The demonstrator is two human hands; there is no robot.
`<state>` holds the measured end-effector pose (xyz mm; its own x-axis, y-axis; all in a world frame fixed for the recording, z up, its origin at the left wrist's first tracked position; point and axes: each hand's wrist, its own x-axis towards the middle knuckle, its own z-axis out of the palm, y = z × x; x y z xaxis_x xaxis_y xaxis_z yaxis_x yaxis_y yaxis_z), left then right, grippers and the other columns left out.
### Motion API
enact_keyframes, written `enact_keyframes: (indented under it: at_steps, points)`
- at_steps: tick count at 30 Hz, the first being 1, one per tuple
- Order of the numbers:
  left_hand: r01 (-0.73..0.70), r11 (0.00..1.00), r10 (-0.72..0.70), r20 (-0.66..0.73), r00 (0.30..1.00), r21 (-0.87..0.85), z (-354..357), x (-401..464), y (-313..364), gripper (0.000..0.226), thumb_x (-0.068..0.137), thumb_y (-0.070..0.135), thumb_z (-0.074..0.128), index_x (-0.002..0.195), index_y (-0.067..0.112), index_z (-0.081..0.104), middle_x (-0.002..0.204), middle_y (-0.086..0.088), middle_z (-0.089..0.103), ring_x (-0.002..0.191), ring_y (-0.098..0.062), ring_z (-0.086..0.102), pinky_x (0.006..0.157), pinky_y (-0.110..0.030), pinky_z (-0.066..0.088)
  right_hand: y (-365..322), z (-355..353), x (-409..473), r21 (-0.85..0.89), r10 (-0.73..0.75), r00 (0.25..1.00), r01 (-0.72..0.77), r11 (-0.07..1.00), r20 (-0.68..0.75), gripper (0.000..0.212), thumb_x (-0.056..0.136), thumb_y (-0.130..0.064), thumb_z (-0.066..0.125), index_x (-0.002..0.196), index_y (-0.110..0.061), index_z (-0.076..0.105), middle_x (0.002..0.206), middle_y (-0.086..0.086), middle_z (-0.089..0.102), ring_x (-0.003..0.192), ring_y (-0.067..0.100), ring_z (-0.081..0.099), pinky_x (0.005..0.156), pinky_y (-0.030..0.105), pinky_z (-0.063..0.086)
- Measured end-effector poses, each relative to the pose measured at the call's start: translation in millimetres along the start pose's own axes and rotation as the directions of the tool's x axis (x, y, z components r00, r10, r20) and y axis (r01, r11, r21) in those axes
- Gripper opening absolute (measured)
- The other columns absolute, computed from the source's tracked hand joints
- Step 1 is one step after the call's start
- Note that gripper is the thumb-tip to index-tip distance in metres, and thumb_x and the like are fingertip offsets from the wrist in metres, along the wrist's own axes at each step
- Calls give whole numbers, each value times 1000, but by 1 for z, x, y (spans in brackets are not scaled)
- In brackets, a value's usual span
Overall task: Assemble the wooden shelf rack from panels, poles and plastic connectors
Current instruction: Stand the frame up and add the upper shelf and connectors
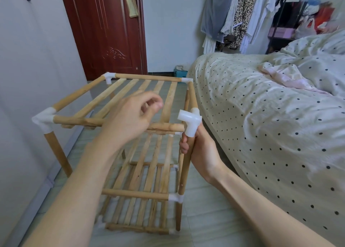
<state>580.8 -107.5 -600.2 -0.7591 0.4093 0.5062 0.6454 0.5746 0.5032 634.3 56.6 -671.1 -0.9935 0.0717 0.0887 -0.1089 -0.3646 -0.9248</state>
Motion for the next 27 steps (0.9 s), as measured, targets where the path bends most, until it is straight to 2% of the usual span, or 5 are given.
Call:
enact_keyframes:
  at_steps: [4,9,13,20,27]
  points:
    - [-58,997,66,180,981,-49,20,-6,9,33,83,45,56,116,48,52,100,22,54,87,0,52,74,-21,42,0,4,0,-3,-12,1000,12,1000,24,43,101,-42,25,96,-12,55,57,-3,44,52,11,32,60,27,28]
    - [-84,983,96,66,993,-164,35,-6,7,22,87,37,57,108,46,57,99,18,60,85,-4,56,76,-30,48,0,4,0,-32,1,1000,0,999,29,58,102,-40,22,123,7,48,54,-3,44,53,11,33,58,26,29]
    - [-62,989,67,28,997,-134,45,-6,13,22,86,34,55,104,47,51,92,18,62,85,0,57,75,-31,49,-1,5,-1,2,1,999,-1,1000,42,51,102,-42,20,109,-11,60,52,0,44,51,12,33,56,25,30]
    - [-56,993,62,55,997,-103,43,-6,9,21,89,29,56,101,46,52,91,21,61,89,6,56,76,-25,45,-4,1,-1,76,24,999,-26,997,29,37,100,-37,30,112,-10,53,53,-1,43,51,12,33,56,25,27]
    - [-67,994,74,86,993,-85,41,-9,9,14,88,27,59,96,39,57,91,19,59,90,4,54,78,-26,45,-4,-4,-1,8,0,1000,0,1000,23,62,94,-58,24,81,-21,72,59,5,43,53,13,39,59,28,32]
